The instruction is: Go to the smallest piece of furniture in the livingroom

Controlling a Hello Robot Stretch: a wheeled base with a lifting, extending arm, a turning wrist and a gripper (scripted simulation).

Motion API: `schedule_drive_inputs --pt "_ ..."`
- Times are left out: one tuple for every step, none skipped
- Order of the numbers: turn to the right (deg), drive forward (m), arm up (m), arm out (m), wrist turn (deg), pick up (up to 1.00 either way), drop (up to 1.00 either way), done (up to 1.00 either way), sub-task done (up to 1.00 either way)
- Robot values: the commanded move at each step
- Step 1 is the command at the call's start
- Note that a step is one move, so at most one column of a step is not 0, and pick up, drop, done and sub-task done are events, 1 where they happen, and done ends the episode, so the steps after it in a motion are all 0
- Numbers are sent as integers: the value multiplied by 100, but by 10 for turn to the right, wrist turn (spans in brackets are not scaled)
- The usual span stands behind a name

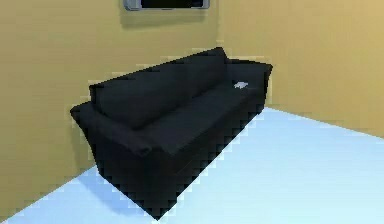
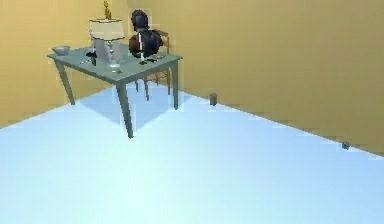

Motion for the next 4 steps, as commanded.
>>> schedule_drive_inputs --pt "120 0 0 0 0 0 0 0 0" --pt "0 30 0 0 0 0 0 0 0" --pt "450 0 0 0 0 0 0 0 0" --pt "450 0 0 0 0 0 0 0 0"
